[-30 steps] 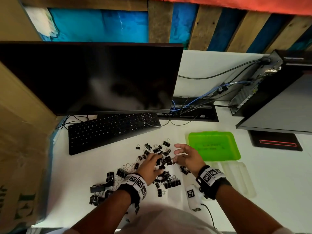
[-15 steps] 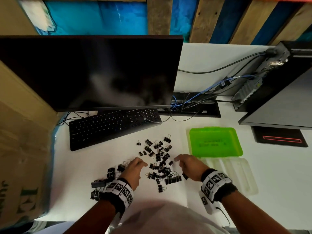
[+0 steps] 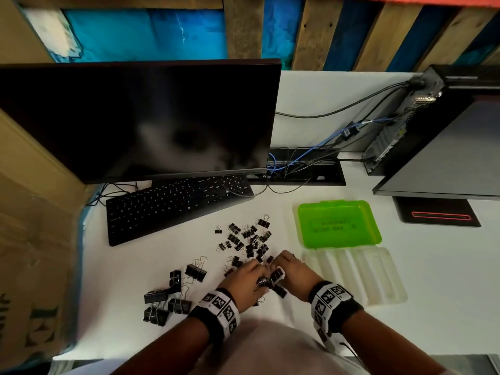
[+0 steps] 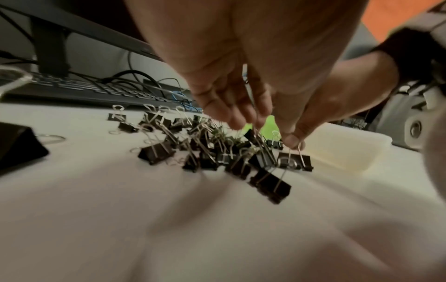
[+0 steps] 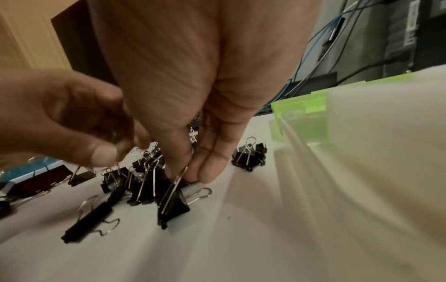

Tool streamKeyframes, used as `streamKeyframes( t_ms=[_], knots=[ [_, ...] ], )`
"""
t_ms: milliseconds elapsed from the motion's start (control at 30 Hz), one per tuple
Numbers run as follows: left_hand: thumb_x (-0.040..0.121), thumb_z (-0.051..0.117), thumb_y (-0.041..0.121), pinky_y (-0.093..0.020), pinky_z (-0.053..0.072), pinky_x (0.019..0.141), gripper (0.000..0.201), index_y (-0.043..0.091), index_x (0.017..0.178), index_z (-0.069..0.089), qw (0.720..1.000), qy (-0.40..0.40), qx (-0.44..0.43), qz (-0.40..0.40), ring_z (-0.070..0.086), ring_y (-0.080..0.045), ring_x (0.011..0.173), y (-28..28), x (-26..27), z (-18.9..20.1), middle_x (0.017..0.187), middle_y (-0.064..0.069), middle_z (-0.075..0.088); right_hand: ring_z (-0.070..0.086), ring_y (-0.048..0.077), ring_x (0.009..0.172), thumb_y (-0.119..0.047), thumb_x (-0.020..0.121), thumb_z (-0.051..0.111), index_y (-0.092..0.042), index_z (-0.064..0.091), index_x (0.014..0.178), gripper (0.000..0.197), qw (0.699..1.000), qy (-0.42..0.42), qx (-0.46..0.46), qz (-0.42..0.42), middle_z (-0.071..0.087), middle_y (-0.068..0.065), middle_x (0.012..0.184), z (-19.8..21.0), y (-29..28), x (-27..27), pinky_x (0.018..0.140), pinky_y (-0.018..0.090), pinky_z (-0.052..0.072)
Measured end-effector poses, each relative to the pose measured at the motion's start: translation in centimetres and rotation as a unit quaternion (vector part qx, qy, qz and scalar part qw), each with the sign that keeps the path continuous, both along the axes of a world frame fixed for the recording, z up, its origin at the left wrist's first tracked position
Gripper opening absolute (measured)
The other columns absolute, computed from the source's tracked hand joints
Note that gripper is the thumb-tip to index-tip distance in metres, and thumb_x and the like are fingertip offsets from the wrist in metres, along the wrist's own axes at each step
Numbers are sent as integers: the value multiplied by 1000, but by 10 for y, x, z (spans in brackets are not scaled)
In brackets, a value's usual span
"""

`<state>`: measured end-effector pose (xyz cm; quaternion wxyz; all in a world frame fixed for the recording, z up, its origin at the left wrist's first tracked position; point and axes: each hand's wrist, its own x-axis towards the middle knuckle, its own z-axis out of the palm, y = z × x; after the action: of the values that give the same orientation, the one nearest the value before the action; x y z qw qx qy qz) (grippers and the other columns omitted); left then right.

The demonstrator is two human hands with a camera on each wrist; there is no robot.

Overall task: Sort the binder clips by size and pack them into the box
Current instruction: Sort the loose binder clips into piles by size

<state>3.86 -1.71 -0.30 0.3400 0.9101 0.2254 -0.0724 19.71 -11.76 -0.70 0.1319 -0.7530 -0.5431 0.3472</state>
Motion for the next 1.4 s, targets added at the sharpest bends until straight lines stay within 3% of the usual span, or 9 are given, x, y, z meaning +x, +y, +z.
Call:
streamKeyframes(
  t_ms=[133, 633, 733, 833, 1000, 1100, 1200, 1300, 1400],
  knots=[
    [90, 58, 25, -38, 48, 89, 25, 19, 113, 54, 998, 65, 24, 1, 56, -23, 106, -3, 13, -6, 121, 0, 49, 55, 20, 101, -6, 77, 63, -16, 55, 105, 31, 1000, 4, -15, -22, 58, 3, 111, -1, -2, 1, 88, 28, 43],
    [90, 53, 32, -39, 47, 83, 24, 22, 112, 54, 986, 67, 155, -21, 52, -23, 109, -17, 13, -18, 117, -1, 49, 64, 21, 82, -6, 78, 60, -20, 61, 99, 25, 995, -19, -50, -85, 69, 7, 95, 13, -19, 1, 74, 27, 47],
    [89, 56, 29, -41, 47, 86, 34, 22, 121, 48, 985, 66, 155, -38, 52, -25, 111, -24, 16, -16, 121, -3, 48, 66, 25, 89, -9, 79, 64, -21, 62, 104, 27, 994, -36, -74, -72, 69, 10, 101, 11, -23, -2, 77, 27, 48],
    [90, 54, 24, -40, 46, 87, 26, 19, 116, 54, 987, 69, 139, -51, 52, -26, 110, -30, 22, -11, 119, -5, 50, 64, 30, 97, -17, 82, 62, -20, 58, 113, 31, 993, -51, -79, -75, 66, 13, 109, 9, -23, -11, 83, 32, 50],
    [89, 55, 27, -36, 46, 86, 20, 21, 107, 61, 989, 57, 132, -35, 56, -25, 104, -33, 15, -4, 113, -2, 58, 65, 31, 94, -21, 81, 61, -20, 69, 93, 15, 993, -57, -80, -70, 71, 14, 98, 9, -24, -21, 77, 32, 49],
    [88, 54, 38, -37, 40, 98, 28, 28, 114, 58, 991, 13, 129, 12, 46, -18, 116, -22, -5, 1, 120, 6, 54, 66, 26, 88, -13, 77, 63, -17, 72, 82, 11, 994, -40, -68, -73, 73, 10, 88, 9, -29, -21, 71, 26, 47],
    [87, 49, 51, -45, 18, 116, 38, 35, 123, 49, 976, 11, 197, 93, 27, -18, 135, 1, -40, 5, 137, 10, 42, 66, 20, 85, -10, 77, 66, -16, 74, 82, 11, 995, -28, -64, -75, 74, 6, 89, 18, -32, -18, 77, 24, 51],
    [81, 47, 65, -63, -5, 110, 57, 40, 131, 40, 951, 102, 242, 164, 1, -25, 145, 24, -78, 5, 152, 6, 22, 63, 11, 76, -9, 76, 69, -15, 74, 81, 9, 997, -2, -49, -67, 74, 3, 88, 31, -23, -20, 77, 19, 48],
    [79, 44, 70, -72, -3, 105, 67, 43, 138, 27, 938, 182, 228, 185, -13, -25, 145, 35, -105, 0, 156, 5, 6, 58, 4, 73, -10, 76, 71, -17, 74, 81, 9, 998, 24, -28, -50, 74, 0, 87, 41, 0, -34, 67, 9, 40]
  ],
)
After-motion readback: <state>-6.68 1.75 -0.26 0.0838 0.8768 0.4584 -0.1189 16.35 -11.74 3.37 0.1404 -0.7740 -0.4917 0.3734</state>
